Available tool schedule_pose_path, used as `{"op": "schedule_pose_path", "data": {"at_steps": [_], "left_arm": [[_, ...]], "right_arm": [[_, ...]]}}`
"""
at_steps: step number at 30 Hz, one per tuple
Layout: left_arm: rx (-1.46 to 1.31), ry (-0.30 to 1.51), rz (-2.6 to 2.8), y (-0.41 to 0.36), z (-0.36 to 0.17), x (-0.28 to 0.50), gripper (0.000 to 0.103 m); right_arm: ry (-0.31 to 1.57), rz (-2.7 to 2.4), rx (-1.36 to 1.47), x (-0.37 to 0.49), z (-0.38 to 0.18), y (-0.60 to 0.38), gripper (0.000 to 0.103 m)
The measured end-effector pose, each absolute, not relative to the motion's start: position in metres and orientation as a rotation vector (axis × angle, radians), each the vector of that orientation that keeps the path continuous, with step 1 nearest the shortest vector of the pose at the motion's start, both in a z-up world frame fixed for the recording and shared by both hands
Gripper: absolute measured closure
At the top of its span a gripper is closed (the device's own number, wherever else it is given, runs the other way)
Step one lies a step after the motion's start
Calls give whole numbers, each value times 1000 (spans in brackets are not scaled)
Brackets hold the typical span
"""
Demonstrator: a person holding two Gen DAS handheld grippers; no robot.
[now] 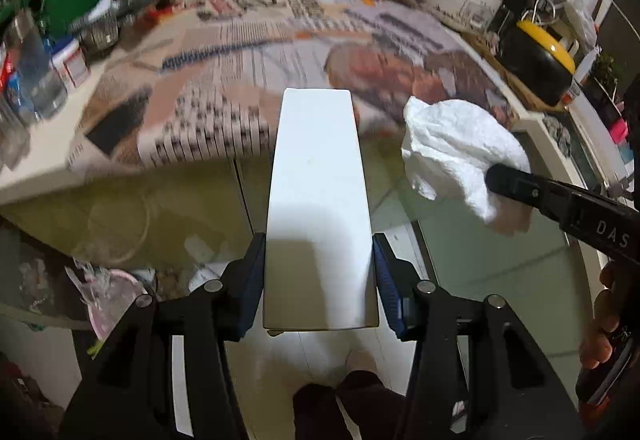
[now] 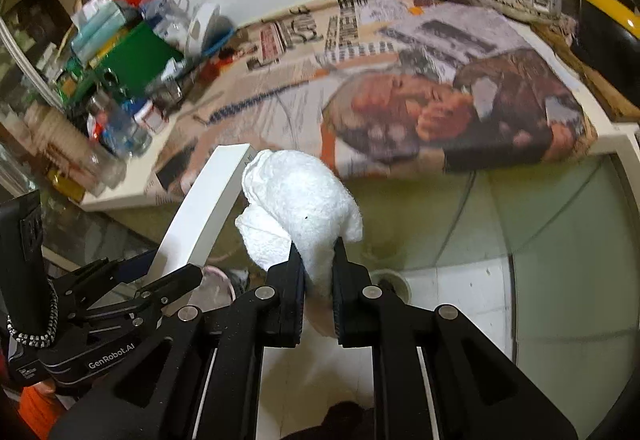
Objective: Collect trash
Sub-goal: 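Lift the white box and tissue and carry them down over the floor bin, then open both tools to drop the box and tissue into the bin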
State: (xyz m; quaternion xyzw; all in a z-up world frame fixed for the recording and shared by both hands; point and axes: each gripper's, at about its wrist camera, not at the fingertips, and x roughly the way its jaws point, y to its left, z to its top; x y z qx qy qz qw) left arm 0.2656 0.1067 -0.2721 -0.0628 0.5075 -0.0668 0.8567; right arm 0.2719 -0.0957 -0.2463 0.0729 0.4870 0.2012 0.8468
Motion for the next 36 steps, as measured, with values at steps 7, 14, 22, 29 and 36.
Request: {"op": "schedule_pose_path", "data": {"at_steps": [7, 14, 22, 29, 36], "left_arm": [[-153, 1196, -137, 85, -351, 262, 53], [-191, 1293, -128, 67, -477, 279, 53], [-254, 1380, -146, 61, -660, 316, 53], [-270, 1435, -150, 65, -792, 340, 52], [-305, 1447, -147, 68, -862, 358, 53]], "right_arm": [[1130, 408, 152, 265, -313, -111, 92], [1214, 381, 132, 285, -429, -131, 92], [1273, 376, 123, 326, -591, -132, 92], [1285, 392, 95, 354, -710, -115, 92], [1323, 397, 118, 374, -785, -103, 89]]}}
